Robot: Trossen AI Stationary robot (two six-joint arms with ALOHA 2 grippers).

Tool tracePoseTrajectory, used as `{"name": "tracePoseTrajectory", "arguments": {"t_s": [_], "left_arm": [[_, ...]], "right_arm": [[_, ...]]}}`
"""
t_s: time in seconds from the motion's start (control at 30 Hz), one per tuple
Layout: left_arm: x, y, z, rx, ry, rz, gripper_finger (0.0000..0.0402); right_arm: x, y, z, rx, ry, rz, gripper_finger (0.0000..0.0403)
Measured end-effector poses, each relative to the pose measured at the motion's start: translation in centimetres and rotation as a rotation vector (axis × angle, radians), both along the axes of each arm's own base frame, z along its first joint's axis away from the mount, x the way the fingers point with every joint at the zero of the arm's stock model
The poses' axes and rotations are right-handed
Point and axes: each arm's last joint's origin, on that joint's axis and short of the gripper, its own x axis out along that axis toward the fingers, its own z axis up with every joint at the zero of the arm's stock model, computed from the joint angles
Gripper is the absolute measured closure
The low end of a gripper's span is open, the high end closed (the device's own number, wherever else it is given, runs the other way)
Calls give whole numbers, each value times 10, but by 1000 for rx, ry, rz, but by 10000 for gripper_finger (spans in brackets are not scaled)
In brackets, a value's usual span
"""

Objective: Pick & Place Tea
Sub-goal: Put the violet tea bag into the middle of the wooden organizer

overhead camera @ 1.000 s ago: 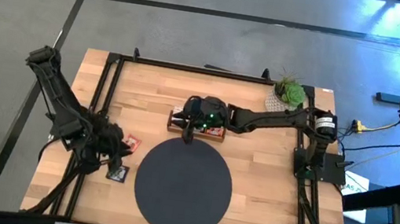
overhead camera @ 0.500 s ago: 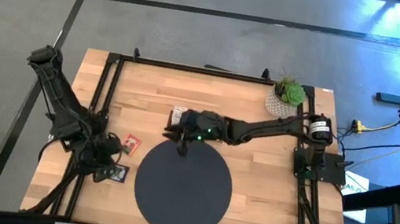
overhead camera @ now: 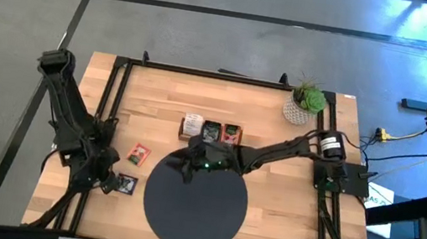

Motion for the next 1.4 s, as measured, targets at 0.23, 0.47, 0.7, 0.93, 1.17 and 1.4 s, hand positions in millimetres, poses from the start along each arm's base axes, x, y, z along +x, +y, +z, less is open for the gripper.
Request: {"name": "tracePoseTrajectory", "arguments": {"t_s": [0.23, 0.47, 0.7, 0.93, 1.17, 1.4], "left_arm": [[-1, -3, -15, 61, 65, 118, 292], [3, -11, -27, 95, 69, 181, 294], [4, -11, -29, 110, 41, 189, 293], [4, -11, -28, 106, 39, 190, 292], [4, -11, -29, 107, 34, 195, 295], [4, -11, -29, 106, 37, 196, 293]], "right_arm": [[14, 20, 3, -102, -92, 56, 154], [42, 36, 4, -260, -33, 77, 155], [68, 41, -16, -307, 121, 146, 168], [97, 49, -36, -322, 91, 186, 187], [119, 54, -63, -336, 138, 213, 212], [132, 62, -80, -350, 106, 263, 250]]}}
